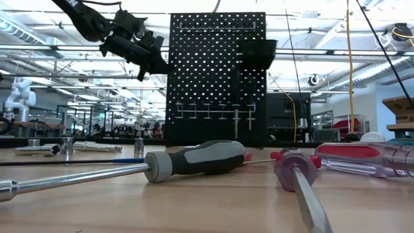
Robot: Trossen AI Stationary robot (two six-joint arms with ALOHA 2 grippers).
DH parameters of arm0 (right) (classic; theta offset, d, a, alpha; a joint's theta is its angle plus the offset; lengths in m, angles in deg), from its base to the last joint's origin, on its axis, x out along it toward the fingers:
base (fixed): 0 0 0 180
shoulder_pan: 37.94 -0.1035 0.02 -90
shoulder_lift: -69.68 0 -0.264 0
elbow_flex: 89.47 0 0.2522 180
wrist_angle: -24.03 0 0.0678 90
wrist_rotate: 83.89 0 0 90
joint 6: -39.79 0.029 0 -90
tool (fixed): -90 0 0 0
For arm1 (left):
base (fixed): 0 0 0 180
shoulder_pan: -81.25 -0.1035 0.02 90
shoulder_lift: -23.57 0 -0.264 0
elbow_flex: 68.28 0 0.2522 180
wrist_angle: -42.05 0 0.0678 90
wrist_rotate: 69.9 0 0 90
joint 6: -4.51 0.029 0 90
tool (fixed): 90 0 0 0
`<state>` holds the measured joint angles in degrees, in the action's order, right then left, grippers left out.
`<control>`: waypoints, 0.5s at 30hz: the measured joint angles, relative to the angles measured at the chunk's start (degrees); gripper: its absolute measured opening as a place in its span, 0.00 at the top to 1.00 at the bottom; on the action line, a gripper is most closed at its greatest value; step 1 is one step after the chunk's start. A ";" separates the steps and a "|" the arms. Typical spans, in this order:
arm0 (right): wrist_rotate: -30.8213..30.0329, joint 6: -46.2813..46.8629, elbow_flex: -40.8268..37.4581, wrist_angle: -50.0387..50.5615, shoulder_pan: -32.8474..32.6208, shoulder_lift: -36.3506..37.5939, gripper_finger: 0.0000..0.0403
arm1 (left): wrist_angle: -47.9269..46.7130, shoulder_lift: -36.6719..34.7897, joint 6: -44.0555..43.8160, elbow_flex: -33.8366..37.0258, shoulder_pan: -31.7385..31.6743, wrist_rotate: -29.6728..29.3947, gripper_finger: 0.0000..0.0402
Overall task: Hang tools onto peg board
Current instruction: Hang the gray-black screwdriver on the pegboard
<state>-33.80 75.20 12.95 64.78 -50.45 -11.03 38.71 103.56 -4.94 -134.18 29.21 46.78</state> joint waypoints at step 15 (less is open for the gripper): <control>-20.83 22.75 0.00 32.36 -11.56 4.90 0.72 | -13.57 -4.20 0.97 0.00 15.33 1.83 1.00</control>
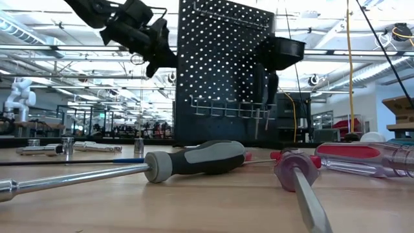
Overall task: Hang tools onto peg board
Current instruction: Hang the gray-black screwdriver on the pegboard
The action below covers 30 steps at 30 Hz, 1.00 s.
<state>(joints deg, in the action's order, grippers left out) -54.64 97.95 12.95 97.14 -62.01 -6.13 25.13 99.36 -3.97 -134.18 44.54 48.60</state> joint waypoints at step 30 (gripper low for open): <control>-16.82 -0.51 0.00 -3.02 9.22 -16.65 0.72 | -18.61 -16.58 7.32 0.04 0.93 -11.31 1.00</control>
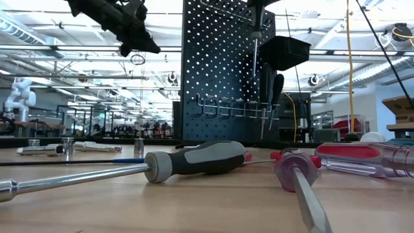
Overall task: Hang tools onto peg board
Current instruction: Hang the gray-black screwdriver on the pegboard
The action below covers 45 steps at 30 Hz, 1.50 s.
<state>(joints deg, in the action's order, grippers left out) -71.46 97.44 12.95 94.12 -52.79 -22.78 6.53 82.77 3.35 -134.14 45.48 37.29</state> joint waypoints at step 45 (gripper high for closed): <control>-8.52 22.77 0.00 14.78 4.96 -9.13 0.72 | -1.72 0.01 -2.99 0.00 1.60 -0.09 1.00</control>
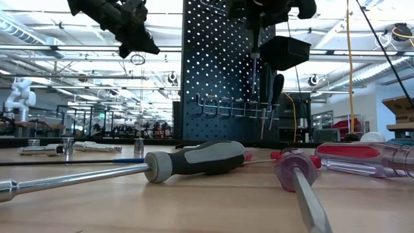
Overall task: Hang tools onto peg board
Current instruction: Hang the gray-black screwdriver on the pegboard
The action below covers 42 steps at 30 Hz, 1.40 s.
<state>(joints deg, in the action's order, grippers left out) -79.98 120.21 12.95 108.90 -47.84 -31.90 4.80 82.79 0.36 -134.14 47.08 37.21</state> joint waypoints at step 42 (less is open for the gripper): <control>12.06 4.40 -0.04 -1.17 3.94 -8.47 0.59 | -0.22 0.02 -1.49 0.00 0.09 0.37 1.00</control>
<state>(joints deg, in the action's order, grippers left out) -67.92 124.60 12.91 107.73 -43.90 -40.37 4.58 82.81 -1.14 -134.14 47.16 37.58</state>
